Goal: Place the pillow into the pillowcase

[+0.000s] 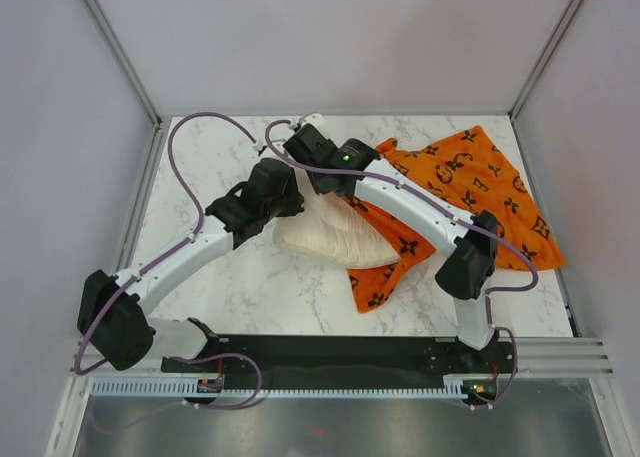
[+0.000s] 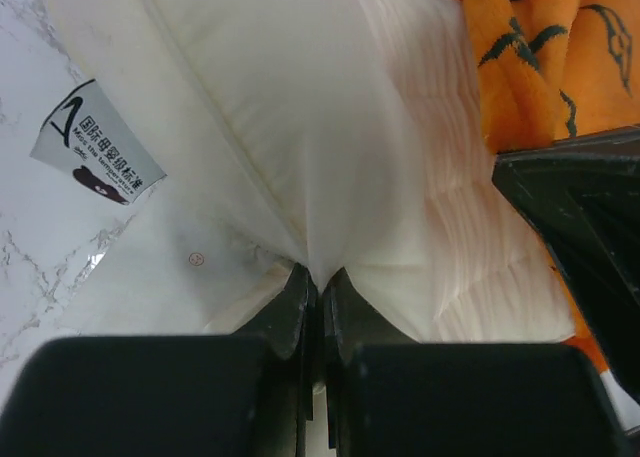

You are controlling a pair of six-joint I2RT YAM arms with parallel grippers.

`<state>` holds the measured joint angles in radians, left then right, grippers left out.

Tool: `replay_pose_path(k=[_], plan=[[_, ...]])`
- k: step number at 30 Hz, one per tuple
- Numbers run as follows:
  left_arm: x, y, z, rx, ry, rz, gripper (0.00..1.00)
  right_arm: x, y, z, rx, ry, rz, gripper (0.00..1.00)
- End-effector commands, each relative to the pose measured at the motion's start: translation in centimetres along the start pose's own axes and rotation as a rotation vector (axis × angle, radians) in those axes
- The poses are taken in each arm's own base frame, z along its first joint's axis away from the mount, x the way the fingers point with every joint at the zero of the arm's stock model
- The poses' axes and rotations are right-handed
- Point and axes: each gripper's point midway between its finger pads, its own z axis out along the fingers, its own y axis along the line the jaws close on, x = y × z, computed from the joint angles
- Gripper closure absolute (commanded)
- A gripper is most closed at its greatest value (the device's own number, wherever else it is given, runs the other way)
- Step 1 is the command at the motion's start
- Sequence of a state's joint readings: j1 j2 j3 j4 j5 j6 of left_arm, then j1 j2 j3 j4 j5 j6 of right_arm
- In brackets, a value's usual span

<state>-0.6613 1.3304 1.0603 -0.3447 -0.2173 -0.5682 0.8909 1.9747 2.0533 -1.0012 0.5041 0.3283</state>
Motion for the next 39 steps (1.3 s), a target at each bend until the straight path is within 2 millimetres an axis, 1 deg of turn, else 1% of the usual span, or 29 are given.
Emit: replay_pose_path(k=[1, 2, 4, 5, 6, 7, 8, 9, 10, 11, 12, 13, 14, 15, 16, 17, 18, 19, 20, 22, 23, 24, 27, 29, 30, 31, 32, 34, 39], plan=[[-5.9, -4.5, -2.6, 0.145, -0.178, -0.062, 0.98, -5.2, 0.7, -4.2, -0.073, -0.170, 0.087, 1.00], [-6.1, -4.3, -3.0, 0.141, -0.186, -0.062, 0.98, -4.8, 0.0, -4.0, -0.061, -0.161, 0.094, 1.00], [-5.6, -3.6, -3.0, 0.121, -0.186, -0.062, 0.98, -2.7, -2.3, -2.5, -0.009, -0.106, 0.100, 1.00], [-5.2, -3.1, -3.2, 0.113, -0.186, -0.064, 0.98, 0.0, -3.6, -0.6, 0.032, -0.038, 0.091, 1.00], [-5.0, -2.9, -3.3, 0.109, -0.186, -0.064, 0.98, -0.1, -4.3, -1.1, 0.022, -0.067, 0.123, 1.00], [-4.7, -2.6, -3.3, 0.103, -0.183, -0.063, 0.98, 0.8, -4.4, -0.7, 0.002, -0.053, 0.130, 0.97], [-4.1, -1.9, -3.1, 0.082, -0.175, -0.059, 0.98, 3.4, -4.7, 0.4, 0.003, -0.001, 0.108, 0.93], [-4.0, -1.5, -3.3, 0.076, -0.180, -0.061, 0.98, 3.2, -5.3, -0.2, -0.009, -0.026, 0.124, 0.88], [-3.7, -0.9, -3.3, 0.060, -0.177, -0.062, 0.98, 3.8, -5.5, -0.3, -0.010, -0.026, 0.118, 0.68], [-3.5, -0.5, -3.2, 0.049, -0.178, -0.066, 0.98, 5.5, -5.2, 0.0, -0.035, 0.007, 0.091, 0.58], [-2.9, 0.2, -3.3, 0.040, -0.173, -0.070, 0.98, 5.0, -5.2, -1.0, -0.074, -0.037, 0.068, 0.48], [-2.8, 0.7, -3.3, 0.032, -0.170, -0.084, 0.98, 5.2, -4.7, -1.5, -0.112, -0.052, 0.053, 0.30], [-2.3, 0.9, -3.2, 0.037, -0.157, -0.087, 0.98, 6.8, -3.7, -1.5, -0.178, -0.031, 0.020, 0.14], [-2.5, 1.3, -3.2, 0.034, -0.159, -0.101, 0.98, 5.6, -2.6, -3.1, -0.248, -0.111, -0.012, 0.02], [-2.4, 1.3, -3.3, 0.041, -0.154, -0.102, 0.98, 5.8, -1.9, -3.8, -0.288, -0.132, -0.039, 0.02], [-2.6, 1.1, -3.4, 0.051, -0.153, -0.103, 0.98, 7.0, -0.6, -4.1, -0.350, -0.128, -0.080, 0.02], [-2.9, 1.1, -3.6, 0.053, -0.154, -0.106, 0.98, 6.4, 1.1, -5.9, -0.405, -0.203, -0.119, 0.02], [-2.6, 1.2, -3.5, 0.048, -0.138, -0.103, 0.98, 6.7, 1.7, -6.3, -0.418, -0.237, -0.182, 0.02], [-3.1, 0.8, -3.7, 0.061, -0.138, -0.103, 0.98, 7.7, 3.6, -7.4, -0.465, -0.289, -0.237, 0.02], [-2.9, 1.0, -3.6, 0.048, -0.112, -0.099, 0.98, 8.5, 4.3, -7.8, -0.438, -0.368, -0.336, 0.02], [-3.3, 0.8, -3.7, 0.053, -0.112, -0.101, 0.98, 10.3, 4.6, -7.1, -0.426, -0.363, -0.381, 0.02], [-3.2, 0.9, -3.7, 0.050, -0.103, -0.101, 0.98, 9.7, 5.4, -7.8, -0.435, -0.430, -0.381, 0.02], [-3.3, 0.6, -4.0, 0.064, -0.088, -0.110, 0.98, 10.9, 5.7, -6.5, -0.360, -0.472, -0.444, 0.02], [-3.5, 0.5, -4.5, 0.061, -0.086, -0.117, 0.98, 11.3, 4.2, -5.4, -0.222, -0.477, -0.496, 0.02], [-3.6, 0.5, -4.7, 0.063, -0.085, -0.116, 0.98, 10.7, 5.0, -5.6, -0.202, -0.522, -0.499, 0.02], [-3.5, 0.5, -4.9, 0.061, -0.080, -0.114, 0.98, 10.6, 4.4, -5.5, -0.143, -0.535, -0.501, 0.02], [-3.7, 0.3, -5.2, 0.066, -0.076, -0.113, 0.98, 11.1, 4.5, -5.1, -0.127, -0.536, -0.540, 0.02], [-3.9, 0.1, -5.4, 0.076, -0.070, -0.109, 0.98, 10.6, 4.9, -5.0, -0.122, -0.568, -0.534, 0.02], [-3.9, -1.1, -5.4, 0.124, -0.039, -0.108, 0.98, 10.3, 5.3, -3.1, 0.006, -0.571, -0.578, 0.02]])
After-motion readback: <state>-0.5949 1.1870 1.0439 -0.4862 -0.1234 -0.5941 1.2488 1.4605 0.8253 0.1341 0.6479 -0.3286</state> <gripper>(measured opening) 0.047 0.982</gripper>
